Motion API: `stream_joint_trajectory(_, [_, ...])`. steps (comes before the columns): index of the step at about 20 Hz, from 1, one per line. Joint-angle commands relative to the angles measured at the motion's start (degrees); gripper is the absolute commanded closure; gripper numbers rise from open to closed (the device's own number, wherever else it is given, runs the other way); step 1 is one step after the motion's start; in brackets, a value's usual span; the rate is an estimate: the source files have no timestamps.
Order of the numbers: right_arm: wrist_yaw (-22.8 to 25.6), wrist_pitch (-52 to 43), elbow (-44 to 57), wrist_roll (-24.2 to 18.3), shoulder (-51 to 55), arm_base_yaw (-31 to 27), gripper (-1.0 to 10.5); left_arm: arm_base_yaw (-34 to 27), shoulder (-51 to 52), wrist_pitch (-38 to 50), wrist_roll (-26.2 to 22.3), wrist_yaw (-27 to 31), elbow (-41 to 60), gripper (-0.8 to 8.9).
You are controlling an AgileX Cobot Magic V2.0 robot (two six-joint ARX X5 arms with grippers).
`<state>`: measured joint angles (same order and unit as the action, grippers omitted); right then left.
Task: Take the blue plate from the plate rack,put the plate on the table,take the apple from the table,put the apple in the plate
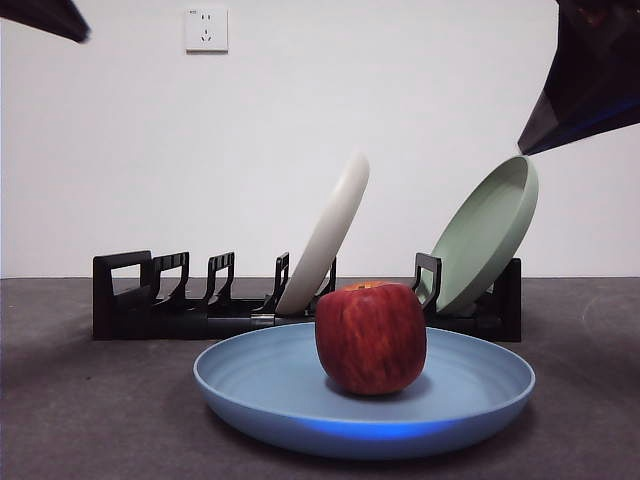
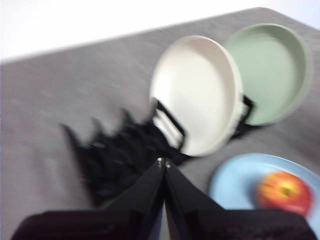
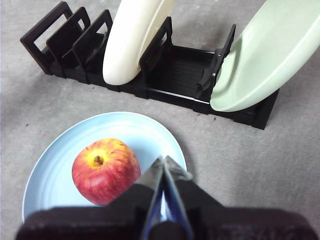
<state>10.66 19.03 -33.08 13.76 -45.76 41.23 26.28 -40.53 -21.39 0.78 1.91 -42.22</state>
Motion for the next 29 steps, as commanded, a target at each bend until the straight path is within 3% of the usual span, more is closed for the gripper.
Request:
stream_joint_trajectory(1, [0.2,-0.31,0.35,0.63,0.07,-0.02,9.5,-3.8,3.26,0.35,-4.2,0.66,0.66,8.14])
stream_joint_trajectory(4, [0.2,-0.31,0.35,0.63,0.13,-0.02,9.5,-11.13,9.14,1.62,-3.82,-0.85,5.4,8.14])
stream_joint_trajectory(7, [0.2,-0.31,0.35,0.63,0.15,-0.02,9.5,-18.14,17.25,9.35,-3.8,-1.03,16.13,8.14])
stream_joint_trajectory(13, [0.2,-0.31,0.35,0.63,0.15,-0.02,9.5,-25.73,34.4,16.96,-3.56,-1.01,35.5,8.14])
stream_joint_trajectory(19, [0.2,-0.33,0.35,0.63,0.15,-0.02,9.5,-27.56,40.06,15.3,-3.56,-1.11,42.01,8.14])
stream_joint_trajectory(22, [0.2,-0.31,0.35,0.66,0.15,-0.02,9.5,-27.56,40.44,10.86,-3.52,-1.01,42.03,8.14])
stream_joint_trajectory(29, [0.2,-0.31,0.35,0.63,0.15,-0.02,9.5,-27.54,40.41,10.95,-3.39,-1.99,42.01,8.14])
